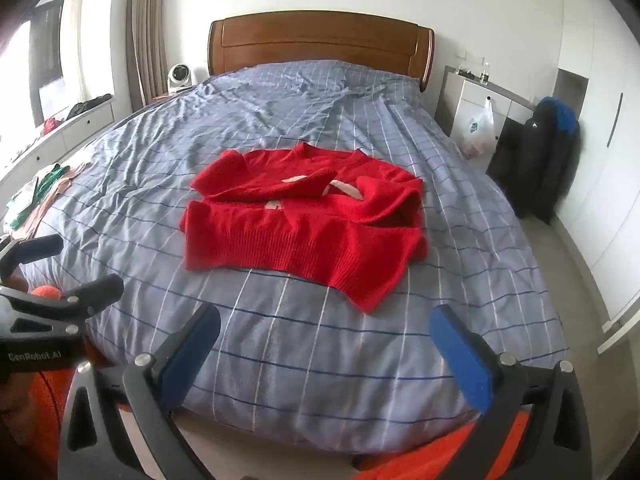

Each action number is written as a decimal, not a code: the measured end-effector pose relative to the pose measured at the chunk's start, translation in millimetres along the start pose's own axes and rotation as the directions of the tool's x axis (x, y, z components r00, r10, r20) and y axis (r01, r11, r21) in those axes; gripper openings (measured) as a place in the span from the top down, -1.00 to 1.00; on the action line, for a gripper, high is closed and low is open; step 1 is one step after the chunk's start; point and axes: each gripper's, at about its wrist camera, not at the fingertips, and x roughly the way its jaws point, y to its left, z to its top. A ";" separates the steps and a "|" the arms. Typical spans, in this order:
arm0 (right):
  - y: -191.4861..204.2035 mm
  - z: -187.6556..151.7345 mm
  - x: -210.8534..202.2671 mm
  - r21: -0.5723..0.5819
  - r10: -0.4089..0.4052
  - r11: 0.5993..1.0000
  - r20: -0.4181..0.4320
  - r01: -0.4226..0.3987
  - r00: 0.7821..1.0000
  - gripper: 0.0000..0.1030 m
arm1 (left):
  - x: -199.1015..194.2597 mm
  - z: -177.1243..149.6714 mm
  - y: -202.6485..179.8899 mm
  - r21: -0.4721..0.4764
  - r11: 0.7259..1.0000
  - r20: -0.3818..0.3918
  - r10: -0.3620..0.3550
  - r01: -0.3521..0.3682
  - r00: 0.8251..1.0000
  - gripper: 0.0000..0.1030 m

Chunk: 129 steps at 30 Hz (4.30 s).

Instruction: Fold small clothes

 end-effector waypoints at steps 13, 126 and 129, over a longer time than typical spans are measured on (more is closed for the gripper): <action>-4.1 1.7 8.5 0.034 -0.084 0.996 -0.043 0.085 0.996 -0.99 | 4.4 -1.7 6.3 0.010 1.000 0.016 0.024 -0.025 1.000 -0.99; -118.1 -11.1 199.3 0.473 0.447 0.789 -0.001 -0.393 0.895 -0.71 | 177.4 47.3 34.6 -0.137 0.951 -0.142 -0.297 0.278 0.944 0.91; -121.4 -12.4 205.4 0.520 0.497 0.755 -0.057 -0.399 0.866 0.81 | 153.6 44.8 48.1 -0.159 0.930 -0.127 -0.351 0.330 0.928 0.95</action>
